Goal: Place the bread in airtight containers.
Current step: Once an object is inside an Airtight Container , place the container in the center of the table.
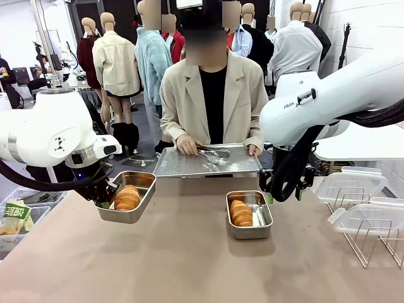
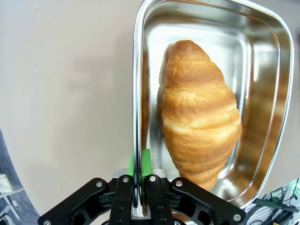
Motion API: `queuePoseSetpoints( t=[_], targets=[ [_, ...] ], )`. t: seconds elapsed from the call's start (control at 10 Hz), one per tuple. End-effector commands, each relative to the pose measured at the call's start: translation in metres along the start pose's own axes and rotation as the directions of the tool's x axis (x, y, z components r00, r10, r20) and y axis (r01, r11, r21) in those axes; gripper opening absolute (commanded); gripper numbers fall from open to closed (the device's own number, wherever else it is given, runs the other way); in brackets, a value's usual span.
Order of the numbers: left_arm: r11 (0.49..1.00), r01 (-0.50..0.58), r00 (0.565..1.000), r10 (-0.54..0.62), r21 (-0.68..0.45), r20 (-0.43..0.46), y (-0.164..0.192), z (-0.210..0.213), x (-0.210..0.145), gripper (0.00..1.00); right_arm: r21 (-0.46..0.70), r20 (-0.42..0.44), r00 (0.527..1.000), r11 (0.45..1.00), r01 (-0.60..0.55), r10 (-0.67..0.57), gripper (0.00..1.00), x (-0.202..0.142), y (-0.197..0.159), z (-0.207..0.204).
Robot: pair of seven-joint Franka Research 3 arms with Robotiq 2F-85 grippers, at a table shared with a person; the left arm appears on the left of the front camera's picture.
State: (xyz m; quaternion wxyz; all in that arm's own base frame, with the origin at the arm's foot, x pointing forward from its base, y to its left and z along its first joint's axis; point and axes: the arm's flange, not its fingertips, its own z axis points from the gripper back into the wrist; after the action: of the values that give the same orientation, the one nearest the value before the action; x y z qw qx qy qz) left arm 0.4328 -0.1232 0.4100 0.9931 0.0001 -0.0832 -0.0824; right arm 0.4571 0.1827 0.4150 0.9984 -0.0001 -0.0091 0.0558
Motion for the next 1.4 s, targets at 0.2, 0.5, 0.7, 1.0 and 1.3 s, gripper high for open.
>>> queuePoseSetpoints(
  t=[0.2, 0.5, 0.7, 1.0, 1.3],
  targets=[
    [0.992, -0.039, 0.999, 0.038, -0.122, -0.012, 0.033, -0.046, 0.01, 0.0, -0.004, 0.004, 1.0, 1.0, 0.018, -0.018, 0.86, 0.005, 0.003, 0.0],
    [0.989, -0.066, 0.997, 0.07, -0.133, 0.024, 0.041, -0.077, 0.006, 0.0, -0.004, 0.004, 1.0, 1.0, 0.018, -0.018, 0.86, 0.005, 0.003, 0.0],
    [0.99, -0.088, 0.994, 0.094, -0.108, 0.049, 0.043, -0.089, 0.0, 0.0, -0.004, 0.004, 1.0, 1.0, 0.018, -0.018, 0.86, 0.005, 0.003, 0.0],
    [0.991, -0.119, 0.993, 0.119, -0.062, 0.005, 0.041, -0.108, 0.005, 0.0, -0.004, 0.004, 1.0, 1.0, 0.018, -0.018, 0.86, 0.005, 0.003, 0.0],
    [0.993, -0.116, 0.993, 0.116, -0.036, -0.024, 0.036, -0.1, 0.007, 0.29, -0.004, 0.004, 1.0, 1.0, 0.018, -0.018, 0.86, 0.005, 0.003, 0.0]
  ],
)
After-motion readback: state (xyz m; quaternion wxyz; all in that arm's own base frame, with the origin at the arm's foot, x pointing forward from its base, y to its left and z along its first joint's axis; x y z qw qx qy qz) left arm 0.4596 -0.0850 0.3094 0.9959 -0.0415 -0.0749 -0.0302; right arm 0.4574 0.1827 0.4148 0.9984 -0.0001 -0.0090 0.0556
